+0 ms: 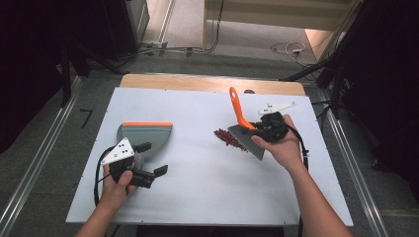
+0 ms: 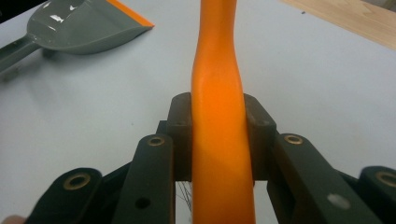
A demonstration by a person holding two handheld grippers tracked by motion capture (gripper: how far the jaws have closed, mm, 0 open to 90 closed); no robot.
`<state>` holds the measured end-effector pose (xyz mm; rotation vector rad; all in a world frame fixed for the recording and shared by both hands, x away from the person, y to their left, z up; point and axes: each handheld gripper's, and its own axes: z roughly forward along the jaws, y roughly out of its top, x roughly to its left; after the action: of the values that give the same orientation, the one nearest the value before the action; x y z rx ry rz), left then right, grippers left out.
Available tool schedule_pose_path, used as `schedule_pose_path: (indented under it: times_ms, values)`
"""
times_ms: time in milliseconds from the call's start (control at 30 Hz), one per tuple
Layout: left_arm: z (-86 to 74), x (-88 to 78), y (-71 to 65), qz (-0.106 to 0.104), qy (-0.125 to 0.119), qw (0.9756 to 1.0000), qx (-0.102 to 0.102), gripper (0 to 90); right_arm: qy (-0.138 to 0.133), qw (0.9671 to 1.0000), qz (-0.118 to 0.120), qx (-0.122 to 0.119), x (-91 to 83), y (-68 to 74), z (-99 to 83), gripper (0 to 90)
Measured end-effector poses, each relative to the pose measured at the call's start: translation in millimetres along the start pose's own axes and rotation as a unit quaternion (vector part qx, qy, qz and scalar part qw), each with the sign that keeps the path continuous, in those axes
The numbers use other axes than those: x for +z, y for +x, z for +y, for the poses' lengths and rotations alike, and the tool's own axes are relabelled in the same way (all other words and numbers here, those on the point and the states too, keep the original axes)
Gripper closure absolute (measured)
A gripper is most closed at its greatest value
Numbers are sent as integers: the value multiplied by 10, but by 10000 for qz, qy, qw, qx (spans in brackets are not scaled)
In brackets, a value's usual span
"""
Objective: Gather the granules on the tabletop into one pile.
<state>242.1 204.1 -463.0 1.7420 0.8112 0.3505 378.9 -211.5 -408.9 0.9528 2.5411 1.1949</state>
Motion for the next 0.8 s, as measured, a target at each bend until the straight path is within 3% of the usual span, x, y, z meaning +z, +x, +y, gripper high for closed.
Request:
schedule_pose_path:
  times_ms: [800]
  values:
    - [7, -19, -6, 67, -69, 10000, 23, 0, -327, 9976, -126, 591, -486, -21, -664, 683]
